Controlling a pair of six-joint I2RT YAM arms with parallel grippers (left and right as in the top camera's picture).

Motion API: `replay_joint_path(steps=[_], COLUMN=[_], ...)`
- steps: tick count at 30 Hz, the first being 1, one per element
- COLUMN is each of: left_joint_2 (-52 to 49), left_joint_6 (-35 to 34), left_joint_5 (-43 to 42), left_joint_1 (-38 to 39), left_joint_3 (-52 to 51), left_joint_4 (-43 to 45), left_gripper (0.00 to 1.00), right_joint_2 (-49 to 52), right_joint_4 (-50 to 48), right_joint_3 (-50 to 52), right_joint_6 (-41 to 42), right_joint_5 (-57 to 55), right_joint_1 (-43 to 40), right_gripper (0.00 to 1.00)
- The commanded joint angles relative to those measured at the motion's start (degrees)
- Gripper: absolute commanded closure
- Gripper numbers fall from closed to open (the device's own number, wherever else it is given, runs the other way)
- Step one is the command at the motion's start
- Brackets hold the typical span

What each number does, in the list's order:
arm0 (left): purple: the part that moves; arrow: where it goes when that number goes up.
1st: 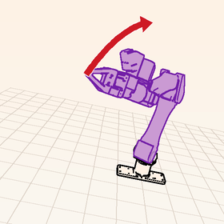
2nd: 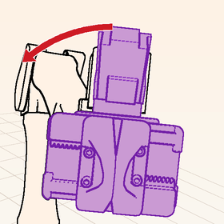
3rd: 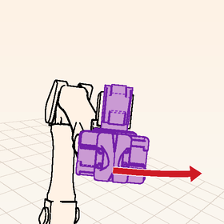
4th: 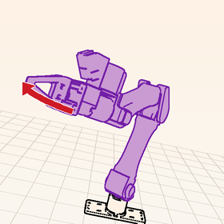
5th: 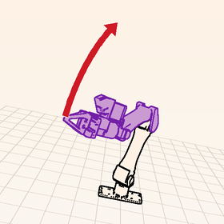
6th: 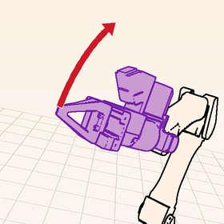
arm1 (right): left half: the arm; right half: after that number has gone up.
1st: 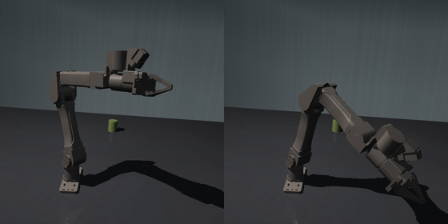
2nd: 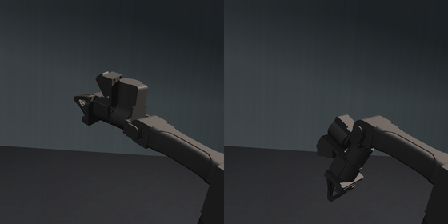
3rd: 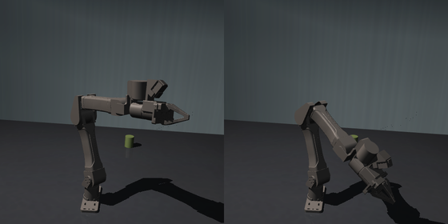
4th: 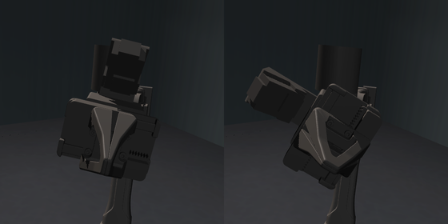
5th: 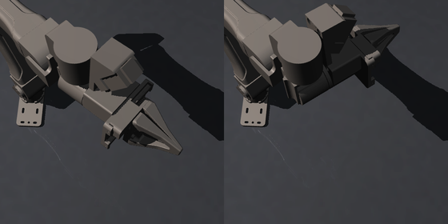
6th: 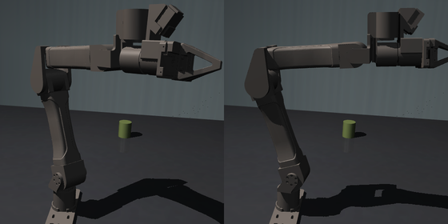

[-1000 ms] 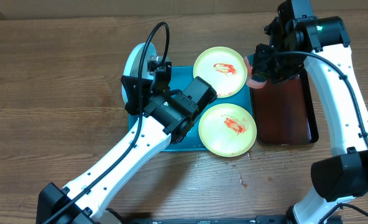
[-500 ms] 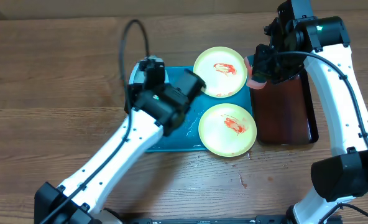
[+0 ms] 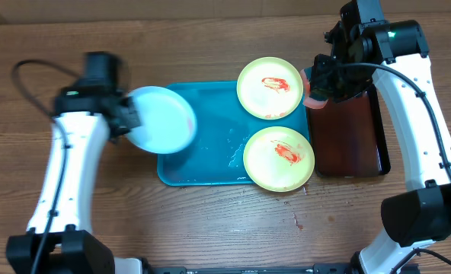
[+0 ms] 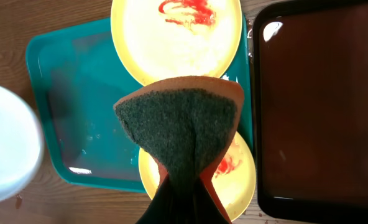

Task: Clean dirty plates on tray and stack at the side
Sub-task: 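Carry the white plate left off the tray and set it on the table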

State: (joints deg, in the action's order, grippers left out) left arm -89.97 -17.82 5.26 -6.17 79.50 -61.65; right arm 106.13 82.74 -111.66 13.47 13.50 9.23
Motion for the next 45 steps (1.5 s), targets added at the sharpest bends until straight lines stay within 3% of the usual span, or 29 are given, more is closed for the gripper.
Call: replay_joint_path(steps=[1, 6, 11, 20, 29, 33, 36, 41, 45], left_joint_2=[1.2, 1.1, 0.2, -5.5, -13.0, -12.8, -11.8, -10.2, -9.6], left_joint_6=[1.8, -2.0, -1.9, -1.9, -0.3, 3.5, 4.4, 12.3, 15.9], left_joint_5=[-6.8, -7.2, -13.3, -14.0, -14.3, -15.8, -16.6, -28.3, -30.2], left_joint_1=[-8.0, -20.3, -28.5, -29.3, -29.1, -28.9, -28.9, -27.1, -21.2], left_joint_3=[1.0, -3.2, -10.5, -20.4, -20.7, -20.0, -17.8, -11.0, -5.2], left_joint_4=[0.5, 3.8, 12.3, 24.8, 26.6, 26.9, 25.0, 20.7, 14.8], left_gripper=[0.96, 0.96, 0.96, 0.96, 0.96, 0.61, 0.47, 0.44, 0.45], right_joint_2=[-0.6, -0.6, -0.6, -0.6, -0.6, -0.6, -0.6, -0.6, -0.6], right_joint_4=[-0.1, 0.0, 0.0, -0.1, 0.1, 0.1, 0.1, 0.0, -0.1], right_joint_3=[-0.9, -0.9, -0.9, -0.9, -0.9, -0.9, -0.9, -0.9, -0.9], right_joint_6=[0.0, 0.0, 0.0, 0.0, 0.0, 0.0, 0.0, -0.1, -0.1], right_joint_5=[-0.2, -0.2, -0.2, -0.2, -0.2, -0.2, -0.2, -0.2, -0.2], right_joint_1=[0.0, 0.0, 0.0, 0.0, 0.0, 0.0, 0.0, 0.0, 0.0], right_gripper=[0.96, 0.96, 0.96, 0.96, 0.96, 0.96, 0.96, 0.96, 0.96])
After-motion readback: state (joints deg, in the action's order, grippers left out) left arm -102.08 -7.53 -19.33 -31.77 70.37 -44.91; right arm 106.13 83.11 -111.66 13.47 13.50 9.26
